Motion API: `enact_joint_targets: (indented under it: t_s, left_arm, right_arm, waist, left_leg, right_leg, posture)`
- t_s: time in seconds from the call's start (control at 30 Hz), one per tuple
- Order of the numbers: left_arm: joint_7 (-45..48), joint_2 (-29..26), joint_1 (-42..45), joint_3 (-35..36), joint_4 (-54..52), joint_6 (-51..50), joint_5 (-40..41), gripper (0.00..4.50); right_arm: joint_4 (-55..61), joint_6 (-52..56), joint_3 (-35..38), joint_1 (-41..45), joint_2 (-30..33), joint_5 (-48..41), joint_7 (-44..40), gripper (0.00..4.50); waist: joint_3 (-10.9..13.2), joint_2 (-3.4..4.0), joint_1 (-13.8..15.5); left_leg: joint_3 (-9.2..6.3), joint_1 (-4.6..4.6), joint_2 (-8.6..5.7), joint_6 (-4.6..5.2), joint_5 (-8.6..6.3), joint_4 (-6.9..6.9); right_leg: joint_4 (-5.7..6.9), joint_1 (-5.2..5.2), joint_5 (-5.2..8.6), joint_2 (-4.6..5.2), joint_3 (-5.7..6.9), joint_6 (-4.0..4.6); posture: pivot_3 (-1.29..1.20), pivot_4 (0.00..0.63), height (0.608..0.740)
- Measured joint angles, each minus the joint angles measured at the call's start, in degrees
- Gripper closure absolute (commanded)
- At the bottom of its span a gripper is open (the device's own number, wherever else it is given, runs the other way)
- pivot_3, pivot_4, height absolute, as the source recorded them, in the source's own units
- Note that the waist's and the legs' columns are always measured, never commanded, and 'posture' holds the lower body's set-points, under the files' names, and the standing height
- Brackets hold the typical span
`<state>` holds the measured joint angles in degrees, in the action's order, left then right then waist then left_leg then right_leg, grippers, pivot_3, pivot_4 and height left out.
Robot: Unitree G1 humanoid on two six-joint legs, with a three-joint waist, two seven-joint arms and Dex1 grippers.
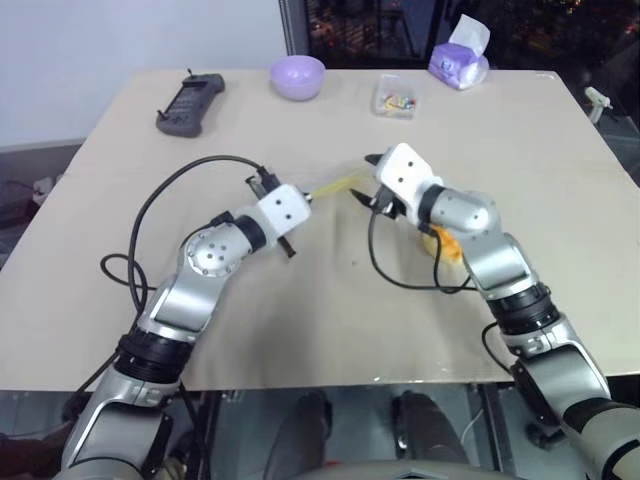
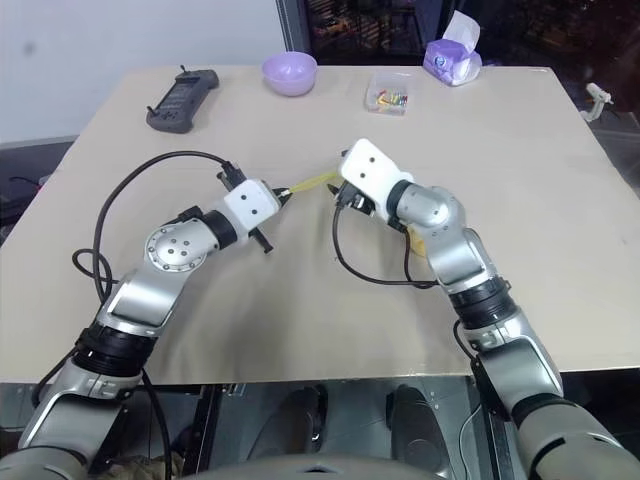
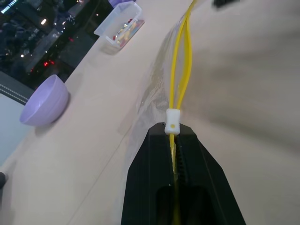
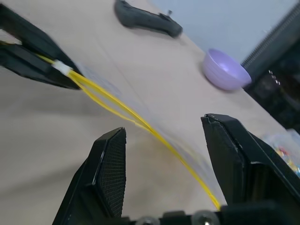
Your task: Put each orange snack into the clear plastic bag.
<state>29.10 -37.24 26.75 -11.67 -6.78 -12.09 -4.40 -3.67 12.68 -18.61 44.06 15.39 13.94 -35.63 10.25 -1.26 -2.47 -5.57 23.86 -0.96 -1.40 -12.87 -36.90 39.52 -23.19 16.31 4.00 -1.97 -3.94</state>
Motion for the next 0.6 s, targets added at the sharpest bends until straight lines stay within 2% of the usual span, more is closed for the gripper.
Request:
enact_joint_targets:
  t_s: [0.6]
  left_arm:
    - [2.0,0.5,-1.1,0.2,-2.0,1.6,-2.6,4.50]
  right_arm:
    - [-7.9,-1.0,-2.4,2.8,-2.8,2.2,1.9,1.67]
  waist:
    - [0.0,0.00,0.0]
  left_leg:
    - [-0.06,-0.03,0.00,0.07,-0.04,-0.29]
  right_leg:
    - [0.38,-0.01,0.00,-0.03,0.01,0.00]
  posture:
    - [0.00,0.150,0.718]
